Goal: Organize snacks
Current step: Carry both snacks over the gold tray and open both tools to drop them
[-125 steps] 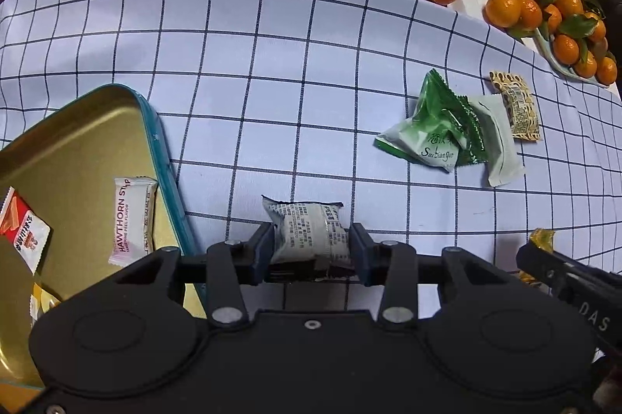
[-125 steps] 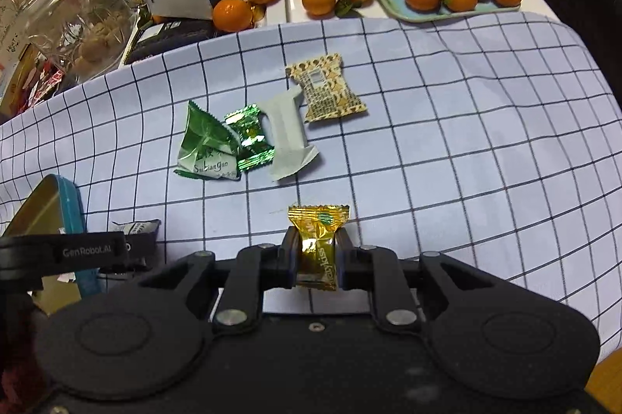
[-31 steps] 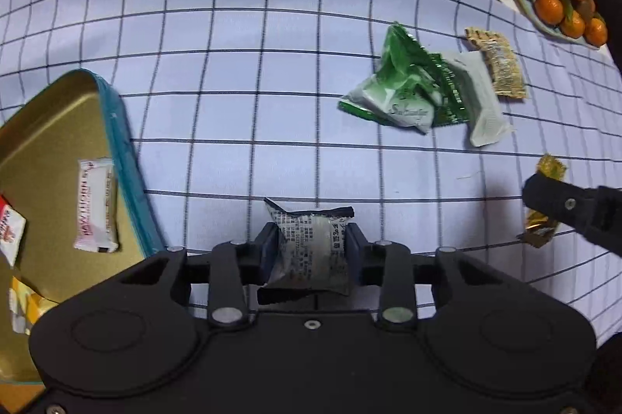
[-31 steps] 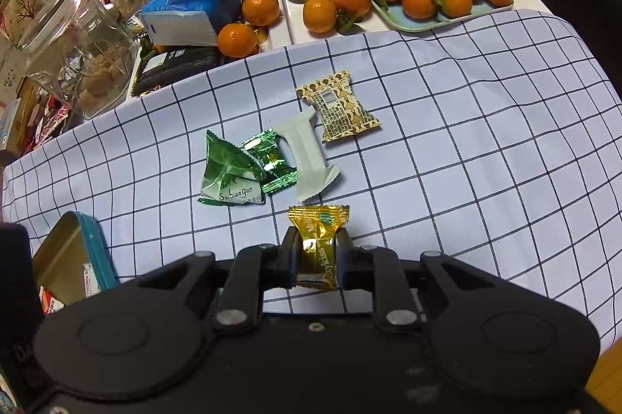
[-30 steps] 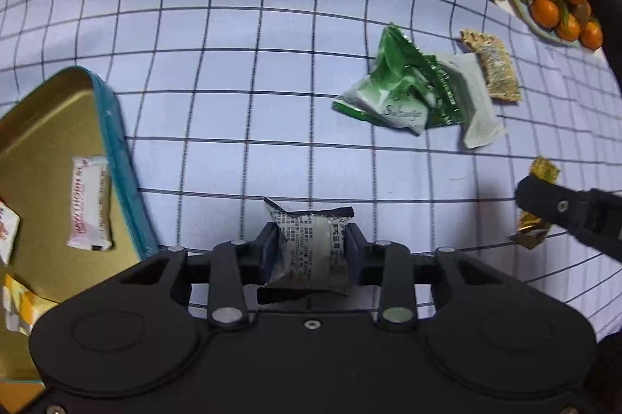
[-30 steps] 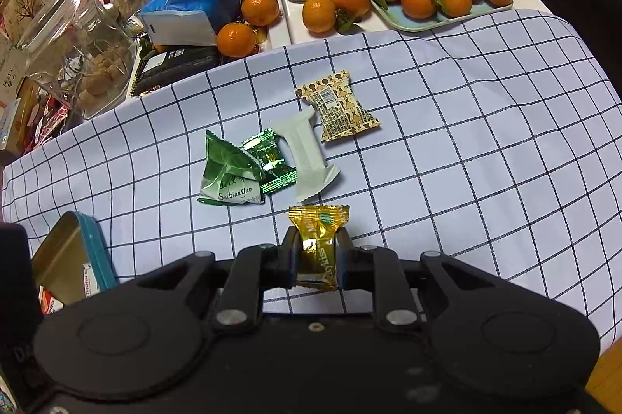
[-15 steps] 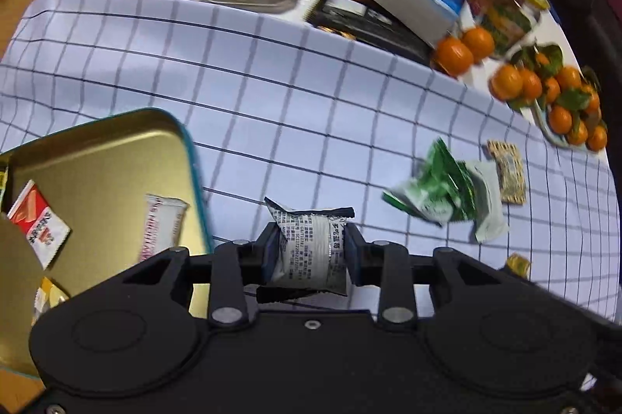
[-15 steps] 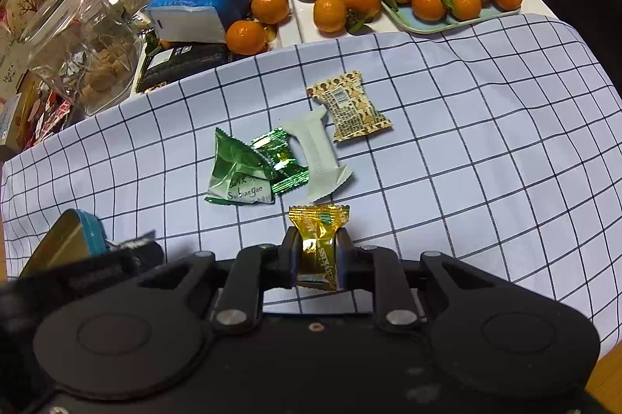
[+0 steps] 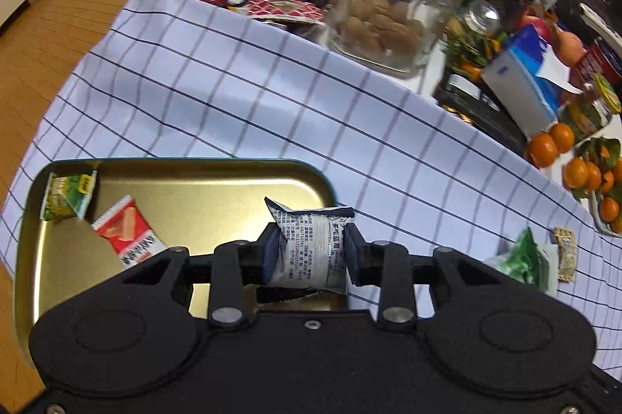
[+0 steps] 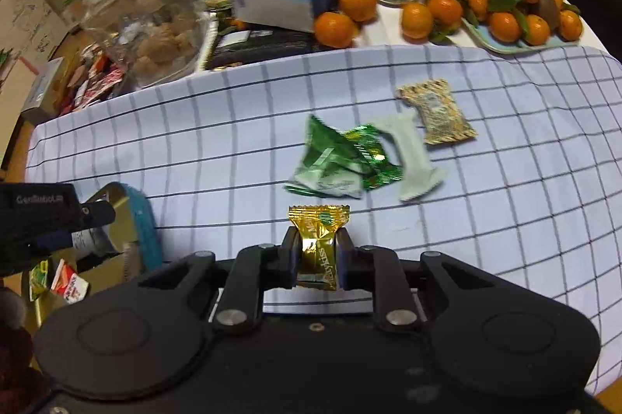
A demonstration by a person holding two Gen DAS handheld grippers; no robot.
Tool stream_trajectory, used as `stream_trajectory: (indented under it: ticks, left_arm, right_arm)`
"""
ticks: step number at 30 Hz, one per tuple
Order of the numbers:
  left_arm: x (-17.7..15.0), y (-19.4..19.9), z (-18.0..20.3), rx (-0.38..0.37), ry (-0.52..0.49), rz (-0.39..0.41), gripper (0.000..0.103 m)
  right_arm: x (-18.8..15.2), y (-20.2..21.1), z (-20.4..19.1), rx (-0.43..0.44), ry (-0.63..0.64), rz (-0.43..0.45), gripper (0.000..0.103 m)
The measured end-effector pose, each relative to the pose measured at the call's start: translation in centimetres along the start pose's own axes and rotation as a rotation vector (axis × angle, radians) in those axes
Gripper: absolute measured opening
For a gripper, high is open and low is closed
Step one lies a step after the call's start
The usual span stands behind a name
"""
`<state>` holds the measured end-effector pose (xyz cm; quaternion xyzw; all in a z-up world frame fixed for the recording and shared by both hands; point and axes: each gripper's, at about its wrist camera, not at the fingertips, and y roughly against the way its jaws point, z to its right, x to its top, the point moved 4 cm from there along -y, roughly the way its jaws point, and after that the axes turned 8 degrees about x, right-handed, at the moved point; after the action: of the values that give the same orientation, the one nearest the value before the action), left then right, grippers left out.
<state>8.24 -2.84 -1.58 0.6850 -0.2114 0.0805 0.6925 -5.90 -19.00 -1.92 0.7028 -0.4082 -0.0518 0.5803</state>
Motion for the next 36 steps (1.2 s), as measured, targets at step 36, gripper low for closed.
stream_trajectory:
  ticks: [36]
  left_arm:
    - [2.8,-1.2,-9.0,0.052,0.088,-0.012,0.045]
  right_arm:
    - [-6.2,-4.7,-16.8,0.332,0.374,-0.148,0.024]
